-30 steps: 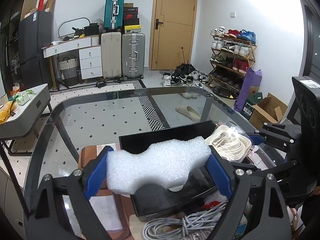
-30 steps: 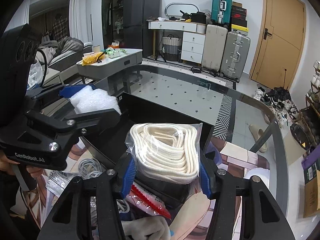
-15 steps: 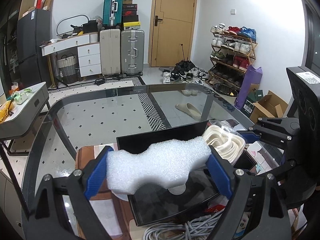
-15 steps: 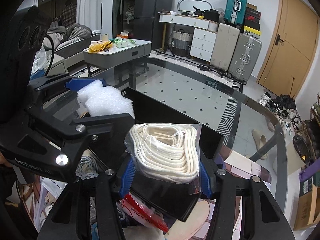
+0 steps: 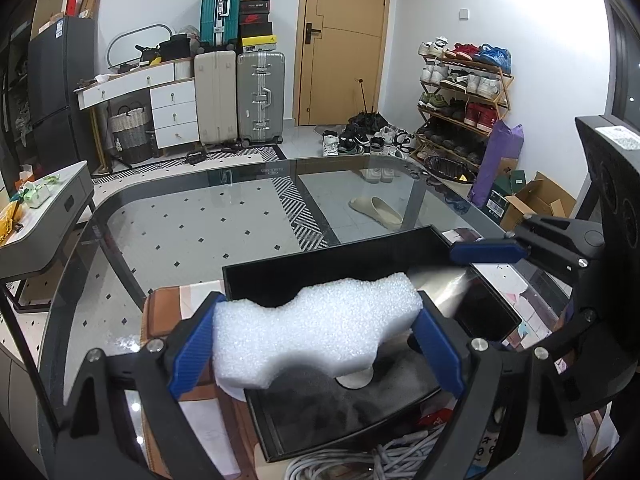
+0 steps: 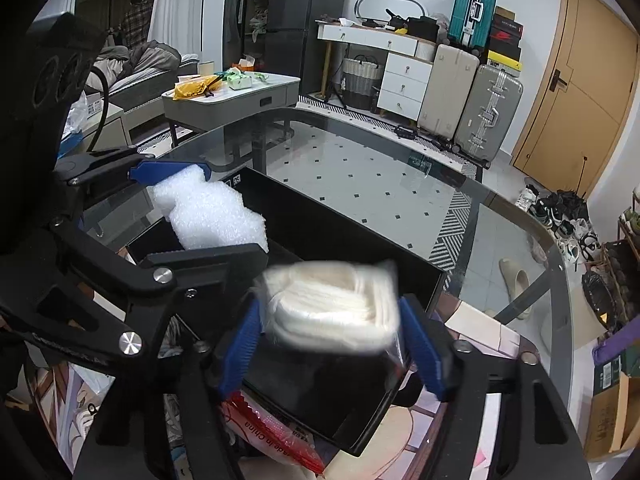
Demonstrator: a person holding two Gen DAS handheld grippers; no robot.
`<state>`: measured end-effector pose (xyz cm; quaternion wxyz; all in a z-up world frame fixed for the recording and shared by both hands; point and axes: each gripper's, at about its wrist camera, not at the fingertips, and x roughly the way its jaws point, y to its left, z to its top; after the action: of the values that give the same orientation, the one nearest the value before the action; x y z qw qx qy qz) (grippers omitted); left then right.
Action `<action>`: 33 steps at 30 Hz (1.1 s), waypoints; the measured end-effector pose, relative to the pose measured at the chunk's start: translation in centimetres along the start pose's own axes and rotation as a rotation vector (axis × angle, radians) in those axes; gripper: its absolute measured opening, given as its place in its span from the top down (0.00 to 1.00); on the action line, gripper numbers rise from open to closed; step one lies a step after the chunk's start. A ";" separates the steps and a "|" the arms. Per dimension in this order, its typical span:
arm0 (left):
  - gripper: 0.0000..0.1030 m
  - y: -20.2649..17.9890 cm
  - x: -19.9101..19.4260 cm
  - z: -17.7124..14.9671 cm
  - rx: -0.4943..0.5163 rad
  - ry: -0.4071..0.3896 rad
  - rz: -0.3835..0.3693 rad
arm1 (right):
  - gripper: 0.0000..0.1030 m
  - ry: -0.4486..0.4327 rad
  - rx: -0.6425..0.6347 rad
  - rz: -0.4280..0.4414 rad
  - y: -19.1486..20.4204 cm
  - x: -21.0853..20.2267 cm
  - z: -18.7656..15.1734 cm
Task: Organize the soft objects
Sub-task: 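Lower the bagged rope into the box with the right gripper while the left releases the foam block inside, then move the right gripper back to the green-and-white sachet on the pile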
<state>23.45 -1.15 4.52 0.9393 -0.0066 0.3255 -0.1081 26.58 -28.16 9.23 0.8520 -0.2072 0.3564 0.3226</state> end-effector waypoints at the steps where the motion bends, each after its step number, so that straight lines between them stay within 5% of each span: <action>1: 0.12 0.0 0.0 0.0 -0.001 0.001 0.000 | 0.19 -0.003 0.000 -0.004 0.0 -0.1 0.0; 12: 0.09 -0.2 0.1 0.1 0.013 0.015 -0.001 | 0.03 -0.009 0.021 -0.039 -0.4 -1.3 -0.5; 15: 0.00 -0.3 -0.3 0.0 0.016 0.012 -0.001 | 0.02 -0.005 0.039 -0.033 -0.6 -1.7 -0.9; 33: 0.00 -0.1 -4.6 -1.4 -0.013 -0.007 0.029 | 0.01 -0.022 0.116 -0.042 -1.3 -5.4 -3.7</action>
<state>19.03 -0.19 6.27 0.9418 -0.0085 0.3232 -0.0921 22.85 -33.43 11.02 0.8731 -0.1612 0.3607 0.2855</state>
